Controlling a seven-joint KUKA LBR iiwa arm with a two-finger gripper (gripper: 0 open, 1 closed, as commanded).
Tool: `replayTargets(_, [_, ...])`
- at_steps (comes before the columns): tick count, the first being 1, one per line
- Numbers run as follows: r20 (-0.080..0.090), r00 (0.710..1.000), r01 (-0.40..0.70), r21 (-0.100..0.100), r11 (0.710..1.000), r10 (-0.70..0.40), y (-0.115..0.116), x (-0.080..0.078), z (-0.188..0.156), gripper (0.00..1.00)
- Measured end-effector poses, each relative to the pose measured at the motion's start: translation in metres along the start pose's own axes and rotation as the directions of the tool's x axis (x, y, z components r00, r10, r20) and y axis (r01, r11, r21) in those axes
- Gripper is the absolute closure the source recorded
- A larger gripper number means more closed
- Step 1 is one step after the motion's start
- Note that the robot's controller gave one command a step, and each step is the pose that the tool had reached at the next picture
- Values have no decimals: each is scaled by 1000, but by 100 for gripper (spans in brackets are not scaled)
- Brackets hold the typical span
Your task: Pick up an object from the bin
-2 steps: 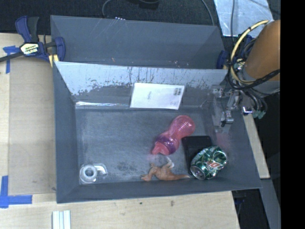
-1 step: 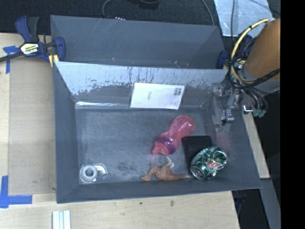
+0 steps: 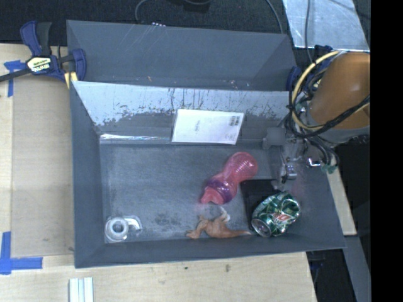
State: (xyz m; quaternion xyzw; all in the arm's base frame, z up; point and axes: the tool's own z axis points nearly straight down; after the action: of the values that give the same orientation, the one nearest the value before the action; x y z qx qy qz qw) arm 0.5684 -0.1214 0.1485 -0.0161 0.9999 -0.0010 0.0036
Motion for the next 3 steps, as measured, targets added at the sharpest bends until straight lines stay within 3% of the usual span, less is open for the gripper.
replayTargets(1, [-7, 1000, 24, -1, 1000, -24, 6, 5, 20, 0])
replayTargets(2, [-9, 999, 40, -3, 999, -40, 18, 15, -8, 0])
replayTargets(3, [15, 1000, 5, 3, 1000, -5, 24, 7, -2, 0])
